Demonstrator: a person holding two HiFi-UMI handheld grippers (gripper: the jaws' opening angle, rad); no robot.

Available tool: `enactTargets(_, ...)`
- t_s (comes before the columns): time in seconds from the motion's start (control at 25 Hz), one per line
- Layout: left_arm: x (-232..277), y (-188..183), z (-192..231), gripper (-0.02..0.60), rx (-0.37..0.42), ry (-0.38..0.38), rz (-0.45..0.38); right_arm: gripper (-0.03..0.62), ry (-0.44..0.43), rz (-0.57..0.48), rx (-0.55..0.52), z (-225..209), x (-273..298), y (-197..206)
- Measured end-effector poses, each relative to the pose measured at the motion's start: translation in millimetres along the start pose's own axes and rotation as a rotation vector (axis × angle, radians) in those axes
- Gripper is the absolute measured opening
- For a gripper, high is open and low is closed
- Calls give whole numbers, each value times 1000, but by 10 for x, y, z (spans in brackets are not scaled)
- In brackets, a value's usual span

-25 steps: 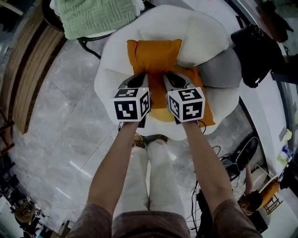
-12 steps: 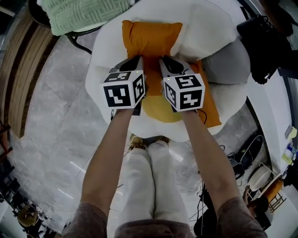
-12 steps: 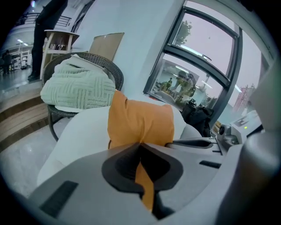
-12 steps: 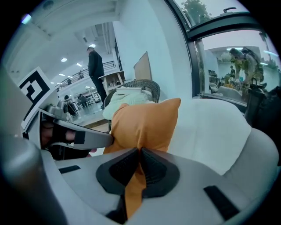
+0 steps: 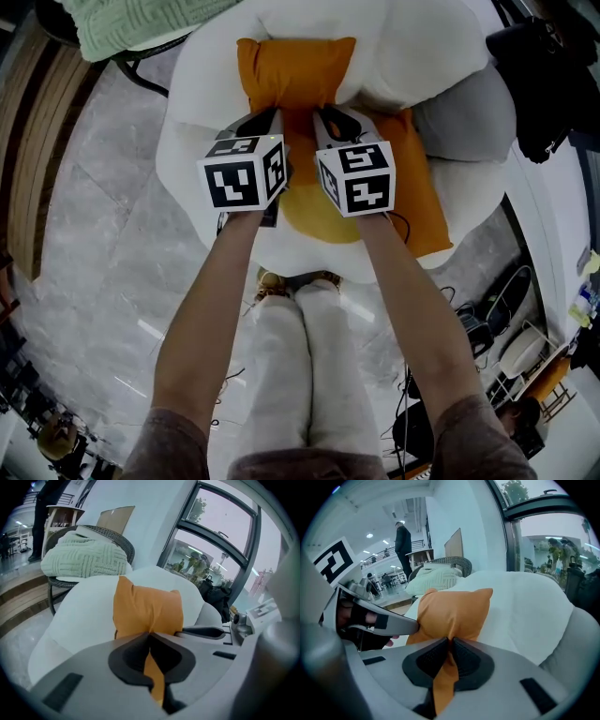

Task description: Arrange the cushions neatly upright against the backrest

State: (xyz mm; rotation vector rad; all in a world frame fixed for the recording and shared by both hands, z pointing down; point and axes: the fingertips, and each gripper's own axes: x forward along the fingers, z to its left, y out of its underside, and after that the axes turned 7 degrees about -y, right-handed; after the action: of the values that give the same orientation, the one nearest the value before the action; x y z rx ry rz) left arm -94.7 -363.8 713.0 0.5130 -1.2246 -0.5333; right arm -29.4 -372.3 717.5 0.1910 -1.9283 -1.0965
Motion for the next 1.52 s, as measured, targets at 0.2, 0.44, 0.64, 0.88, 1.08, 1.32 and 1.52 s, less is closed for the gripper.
enactTargets(0.2,118,24,24,9,-7,2,-2,40,24,-13,7,-60,92,44)
enactTargets(0.44,163,17,58,20,-7,18,-7,48,39,22,-24,-73,151,53)
enactTargets(0.64,24,-33,66,41,45,-13,-1,60,32,37,7,-85,19,14)
enactTargets(0.88,-332,-75,41,30,37,-40,11,58,30,61,56,-6,-354,-4)
enactTargets(1.08,-624,-15,-148,5,57,12,33,58,3,84,60,290,-655,45)
enactTargets(1.32,-888,75,-469,3,94,94,44,58,47,78,76,407,-1060,40)
enactTargets(1.52,-964,163,-710,5,103,119,35,58,76,74,66,333,-1327,60)
